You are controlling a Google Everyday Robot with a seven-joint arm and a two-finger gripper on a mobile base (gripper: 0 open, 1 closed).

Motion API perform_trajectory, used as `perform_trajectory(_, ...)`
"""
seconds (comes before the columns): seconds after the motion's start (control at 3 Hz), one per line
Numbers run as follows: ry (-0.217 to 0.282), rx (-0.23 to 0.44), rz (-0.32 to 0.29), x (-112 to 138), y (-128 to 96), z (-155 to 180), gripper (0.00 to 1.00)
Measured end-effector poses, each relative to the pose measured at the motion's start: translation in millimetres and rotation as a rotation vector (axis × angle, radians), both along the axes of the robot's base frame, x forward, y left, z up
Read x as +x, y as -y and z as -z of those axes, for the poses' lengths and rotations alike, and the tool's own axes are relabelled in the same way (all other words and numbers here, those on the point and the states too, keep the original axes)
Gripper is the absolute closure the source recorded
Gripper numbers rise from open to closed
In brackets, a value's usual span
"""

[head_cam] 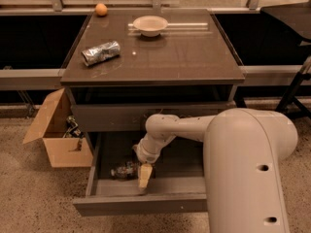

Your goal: Pick water bottle from middle drawer and place on counter

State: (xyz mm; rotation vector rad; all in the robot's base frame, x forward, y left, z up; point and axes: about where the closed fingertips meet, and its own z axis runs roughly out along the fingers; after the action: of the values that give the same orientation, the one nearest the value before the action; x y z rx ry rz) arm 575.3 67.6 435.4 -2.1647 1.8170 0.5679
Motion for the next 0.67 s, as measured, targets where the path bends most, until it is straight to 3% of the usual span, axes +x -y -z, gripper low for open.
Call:
perform_trajectory(0.33,0.023,-0.027,0.009,8.8,3.6,13.9,0.00)
perform_trajectory(0.67,0.037,-0.052,0.001,16.2,0.6,35.2,0.17)
